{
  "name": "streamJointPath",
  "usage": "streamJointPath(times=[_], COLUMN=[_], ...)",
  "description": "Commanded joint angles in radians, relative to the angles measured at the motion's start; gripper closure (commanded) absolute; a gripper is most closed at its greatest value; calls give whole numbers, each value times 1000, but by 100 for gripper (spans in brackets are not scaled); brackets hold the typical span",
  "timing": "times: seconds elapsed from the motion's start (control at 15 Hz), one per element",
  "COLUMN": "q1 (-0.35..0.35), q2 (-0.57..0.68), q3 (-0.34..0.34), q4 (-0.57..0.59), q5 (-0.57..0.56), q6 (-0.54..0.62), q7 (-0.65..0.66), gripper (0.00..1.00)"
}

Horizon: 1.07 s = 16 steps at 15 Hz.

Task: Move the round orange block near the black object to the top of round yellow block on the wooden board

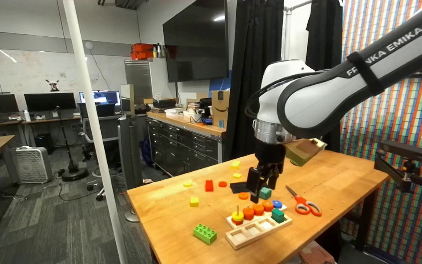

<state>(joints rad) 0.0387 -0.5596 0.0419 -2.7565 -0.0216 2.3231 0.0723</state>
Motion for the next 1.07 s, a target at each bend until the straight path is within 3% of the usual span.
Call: streamJointPath(times=[0.0, 0.27, 0.53, 0.6, 0.67, 0.73, 1.0], q1=[-92, -216, -333, -324, -260, -235, -156], q2=[173, 388, 563, 605, 641, 675, 768], q3=[19, 44, 77, 65, -1, -23, -75], q4=[67, 185, 359, 402, 439, 475, 572], q5=[-26, -122, -336, -383, -420, -411, -247], q6=[192, 363, 342, 311, 285, 248, 147], q7=[133, 327, 627, 702, 766, 790, 753], gripper=[0, 0, 0, 0, 0, 0, 0])
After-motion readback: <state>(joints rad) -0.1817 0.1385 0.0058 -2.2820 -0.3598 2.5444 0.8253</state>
